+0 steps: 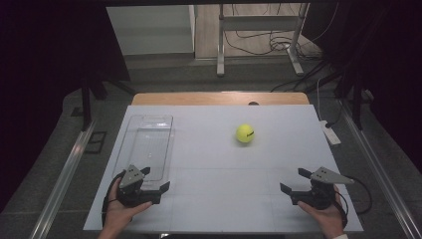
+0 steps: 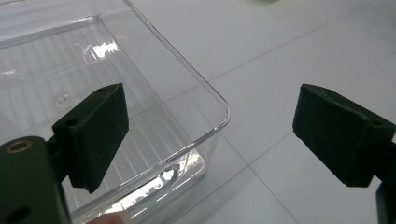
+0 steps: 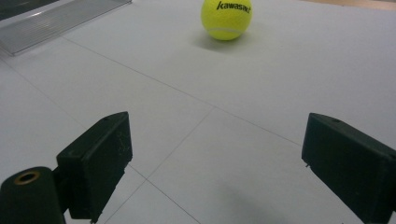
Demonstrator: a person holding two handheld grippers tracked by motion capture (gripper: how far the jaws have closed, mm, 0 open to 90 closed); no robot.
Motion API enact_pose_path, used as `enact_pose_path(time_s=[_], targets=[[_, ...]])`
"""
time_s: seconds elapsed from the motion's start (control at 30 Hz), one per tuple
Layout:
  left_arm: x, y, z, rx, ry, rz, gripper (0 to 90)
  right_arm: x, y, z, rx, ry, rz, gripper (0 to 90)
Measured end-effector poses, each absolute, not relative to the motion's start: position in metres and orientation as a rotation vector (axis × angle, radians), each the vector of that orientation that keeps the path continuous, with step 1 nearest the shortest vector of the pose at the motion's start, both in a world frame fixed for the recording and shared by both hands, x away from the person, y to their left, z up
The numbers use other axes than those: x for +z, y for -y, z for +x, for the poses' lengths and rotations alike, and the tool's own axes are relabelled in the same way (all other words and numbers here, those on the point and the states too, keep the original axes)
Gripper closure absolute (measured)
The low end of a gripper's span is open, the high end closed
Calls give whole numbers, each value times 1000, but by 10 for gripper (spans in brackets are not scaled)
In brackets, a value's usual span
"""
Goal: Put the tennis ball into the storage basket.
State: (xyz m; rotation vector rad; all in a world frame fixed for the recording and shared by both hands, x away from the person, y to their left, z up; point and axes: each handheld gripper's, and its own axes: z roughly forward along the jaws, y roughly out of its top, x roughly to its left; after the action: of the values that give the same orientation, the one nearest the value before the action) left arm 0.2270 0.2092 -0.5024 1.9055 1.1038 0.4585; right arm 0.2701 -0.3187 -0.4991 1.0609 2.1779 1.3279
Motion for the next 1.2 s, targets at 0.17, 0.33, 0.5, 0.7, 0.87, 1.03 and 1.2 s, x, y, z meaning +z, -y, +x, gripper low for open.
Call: enact_pose_path(time_s=[0.17,0.33,0.5,0.7,0.87,1.03,1.2], targets=[[-500,-208,228,457,-1099,1906,119,-500,319,272,1333,-2180,1069,90],[-496,-205,231,448,-1099,1907,119,-500,319,272,1335,-2181,1069,90],[-489,-201,235,440,-1102,1913,120,-501,319,272,1342,-2186,1069,91],[-483,-195,238,446,-1088,1923,120,-500,319,272,1349,-2185,1065,91],[-480,-193,242,439,-1082,1927,120,-500,319,271,1352,-2185,1060,92],[-477,-189,243,439,-1070,1931,118,-500,318,271,1349,-2185,1060,92],[-473,-186,246,429,-1057,1930,117,-500,318,272,1345,-2187,1063,92]])
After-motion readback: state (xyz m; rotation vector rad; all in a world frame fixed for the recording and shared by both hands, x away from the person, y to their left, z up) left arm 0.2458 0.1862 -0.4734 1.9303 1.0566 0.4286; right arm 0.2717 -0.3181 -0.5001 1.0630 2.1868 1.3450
